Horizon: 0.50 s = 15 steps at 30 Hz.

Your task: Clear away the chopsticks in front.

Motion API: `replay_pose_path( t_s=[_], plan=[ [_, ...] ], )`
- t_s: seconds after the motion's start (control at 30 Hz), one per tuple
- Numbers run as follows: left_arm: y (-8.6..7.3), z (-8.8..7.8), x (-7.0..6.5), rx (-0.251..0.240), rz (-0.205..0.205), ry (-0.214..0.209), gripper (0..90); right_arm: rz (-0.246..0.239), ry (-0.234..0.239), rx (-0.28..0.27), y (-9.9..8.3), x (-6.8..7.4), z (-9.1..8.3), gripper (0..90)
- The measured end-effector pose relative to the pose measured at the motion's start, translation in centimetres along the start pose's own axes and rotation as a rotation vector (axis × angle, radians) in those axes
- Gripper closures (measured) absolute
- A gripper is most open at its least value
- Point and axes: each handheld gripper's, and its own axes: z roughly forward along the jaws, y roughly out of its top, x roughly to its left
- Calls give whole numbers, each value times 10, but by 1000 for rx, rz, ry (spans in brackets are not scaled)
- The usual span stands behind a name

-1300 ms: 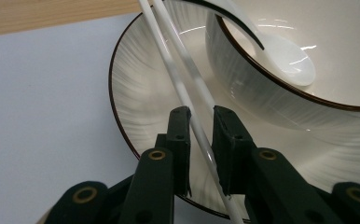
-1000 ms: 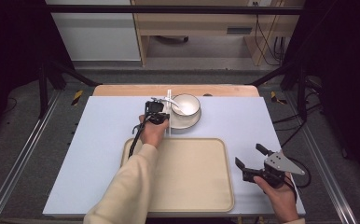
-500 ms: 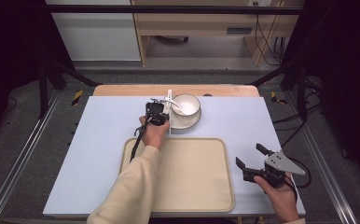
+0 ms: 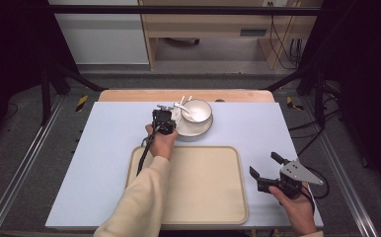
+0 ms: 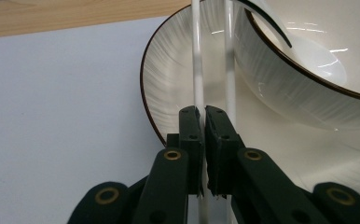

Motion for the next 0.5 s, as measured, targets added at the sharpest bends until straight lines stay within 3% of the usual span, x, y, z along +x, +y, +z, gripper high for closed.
replay_pose_path(
  t_s=[0.3,0.5],
  plan=[
    [2,-14,8,-26,19,3,856,3,3,2,0,1,0,78],
    [0,-32,20,-56,16,6,857,3,5,1,0,2,1,78]
  ],
)
